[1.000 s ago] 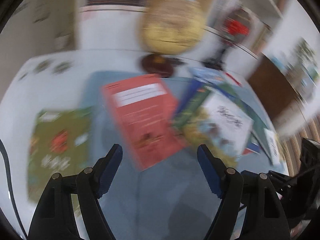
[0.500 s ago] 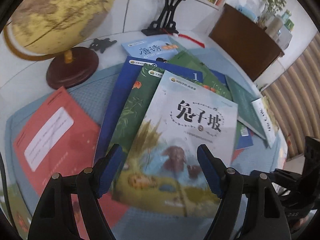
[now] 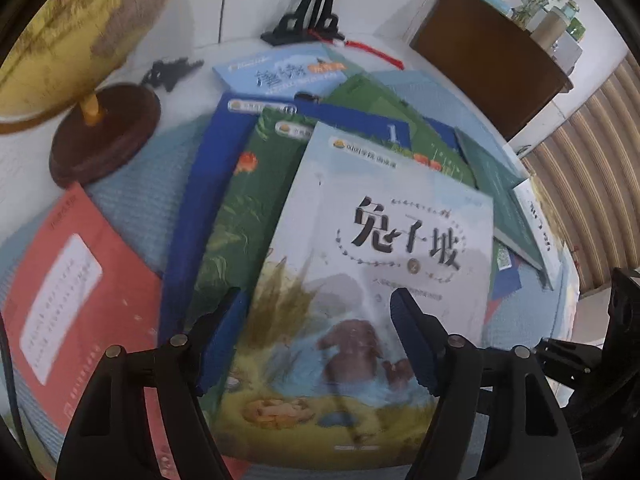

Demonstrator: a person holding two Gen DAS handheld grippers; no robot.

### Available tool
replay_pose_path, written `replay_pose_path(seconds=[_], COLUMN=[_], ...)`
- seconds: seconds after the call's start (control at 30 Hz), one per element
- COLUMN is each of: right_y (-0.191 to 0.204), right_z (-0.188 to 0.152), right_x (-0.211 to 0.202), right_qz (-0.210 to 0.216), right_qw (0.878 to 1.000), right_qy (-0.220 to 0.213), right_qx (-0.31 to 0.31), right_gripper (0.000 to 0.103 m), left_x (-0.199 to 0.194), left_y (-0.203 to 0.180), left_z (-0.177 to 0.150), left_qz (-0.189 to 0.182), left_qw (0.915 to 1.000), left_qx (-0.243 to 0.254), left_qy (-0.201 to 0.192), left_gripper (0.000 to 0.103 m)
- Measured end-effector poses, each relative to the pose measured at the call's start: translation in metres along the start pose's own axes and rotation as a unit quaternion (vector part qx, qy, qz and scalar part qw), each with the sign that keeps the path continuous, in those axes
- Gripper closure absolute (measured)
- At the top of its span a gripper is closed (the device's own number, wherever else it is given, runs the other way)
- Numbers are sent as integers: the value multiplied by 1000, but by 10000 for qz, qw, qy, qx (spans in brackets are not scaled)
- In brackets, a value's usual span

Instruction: Organize books

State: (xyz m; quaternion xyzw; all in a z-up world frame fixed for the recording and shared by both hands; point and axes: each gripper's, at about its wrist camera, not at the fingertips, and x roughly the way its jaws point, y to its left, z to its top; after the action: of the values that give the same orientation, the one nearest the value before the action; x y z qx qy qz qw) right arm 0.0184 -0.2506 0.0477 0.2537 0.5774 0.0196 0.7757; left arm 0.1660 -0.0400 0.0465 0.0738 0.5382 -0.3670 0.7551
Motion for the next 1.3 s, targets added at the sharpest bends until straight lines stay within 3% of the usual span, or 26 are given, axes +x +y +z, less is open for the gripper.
replay_pose_path(seconds=[0.07, 0.2, 0.4, 0.47, 0.57, 0.63, 0.73, 0.97, 1.2, 1.3], right_y=[2, -7, -47, -65, -82, -85, -81, -58, -50, -57], right_z=[-1, -12, -34, -38, -44, -47, -52, -52, -53, -47], right_x=[6, 3, -24, -31, -40, -45, -51, -42, -39, -46], right_qz=[76, -161, -471, -381, -287, -251, -416, -882, -668, -667], right_qw=[9999, 9997, 9987, 9990, 9986, 9983, 9984, 9947, 9913, 9902], right_qy=[100, 126, 158, 237, 325, 424, 359, 149, 282, 264], right_qx=[-93, -127, -101, 75, 302, 324, 142, -503, -1095, -1202], right_gripper=[67, 67, 67, 67, 66, 62, 56, 57, 62, 62], left_x=[-1, -6, -12, -10, -5, -13, -20, -10, -8, -10], left_y=[-2, -8, -37, -53, -67, -69, -63, -64, -83, -89], left_z=[-5, -24, -90, -110, -131, -141, -151, -154, -147, -150], left_qz=[-51, -280, -1126, -1185, -940, -812, -665, -479, 155, -13], left_qw=[10000, 9993, 9906, 9897, 9907, 9897, 9859, 9833, 9873, 9850], left_qx=[-11, -242, -728, -747, -952, -1174, -1528, -1733, -1542, -1694], left_qy=[-26, 75, 266, 291, 234, 30, -146, -286, -358, -343], left_gripper=[31, 31, 31, 34, 49, 53, 53, 52, 52, 52])
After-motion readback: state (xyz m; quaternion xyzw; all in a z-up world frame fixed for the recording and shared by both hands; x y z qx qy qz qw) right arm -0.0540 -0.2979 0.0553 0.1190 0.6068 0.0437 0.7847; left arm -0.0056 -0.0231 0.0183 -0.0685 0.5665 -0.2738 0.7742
